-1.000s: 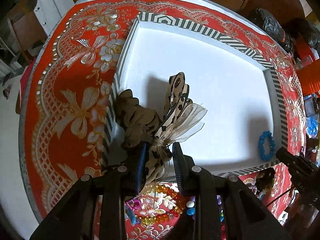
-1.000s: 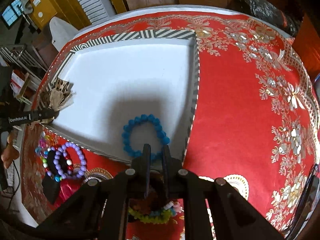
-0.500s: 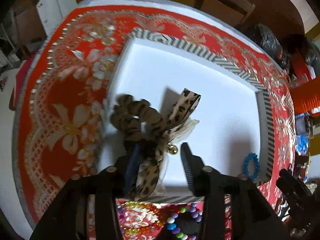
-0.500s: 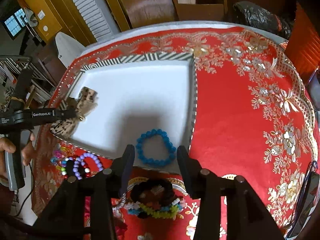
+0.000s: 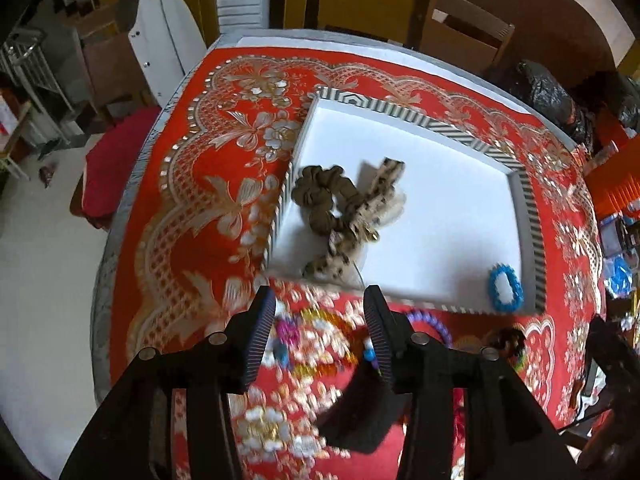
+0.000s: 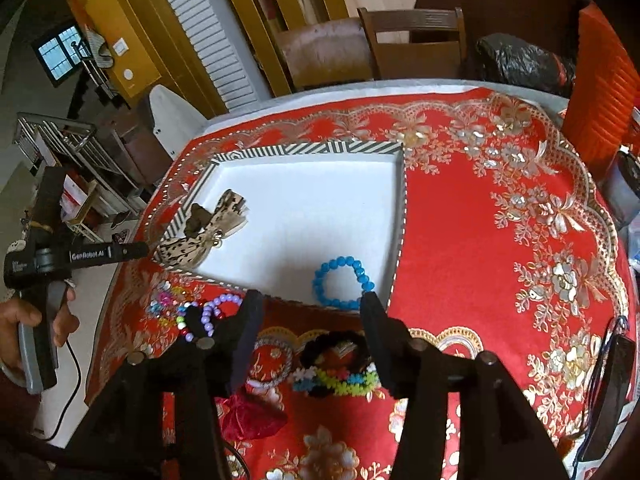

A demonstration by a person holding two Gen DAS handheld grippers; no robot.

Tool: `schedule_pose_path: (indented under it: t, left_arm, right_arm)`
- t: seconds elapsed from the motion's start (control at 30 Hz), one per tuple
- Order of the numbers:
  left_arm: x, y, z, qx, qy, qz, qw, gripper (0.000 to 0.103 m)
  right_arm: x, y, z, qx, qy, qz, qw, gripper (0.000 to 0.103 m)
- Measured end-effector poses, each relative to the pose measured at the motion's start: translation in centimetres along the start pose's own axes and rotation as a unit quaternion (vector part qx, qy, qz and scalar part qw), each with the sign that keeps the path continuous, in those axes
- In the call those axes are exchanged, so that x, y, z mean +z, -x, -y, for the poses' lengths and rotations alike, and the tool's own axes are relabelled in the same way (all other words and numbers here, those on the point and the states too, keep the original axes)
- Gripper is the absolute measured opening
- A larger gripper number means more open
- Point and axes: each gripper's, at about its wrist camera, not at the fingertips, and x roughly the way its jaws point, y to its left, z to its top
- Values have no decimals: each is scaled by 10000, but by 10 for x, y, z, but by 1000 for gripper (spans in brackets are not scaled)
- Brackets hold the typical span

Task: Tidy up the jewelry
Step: 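Move the left gripper to the purple beaded bracelet and grasp it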

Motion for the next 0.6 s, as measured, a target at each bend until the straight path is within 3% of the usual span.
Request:
schedule_pose_path:
  t: [0.6]
  left_arm:
    - [-64,53,50,197,-401,449,9980,26]
  right_arm:
    - [-43,50,-11,125,388,214,9989,59]
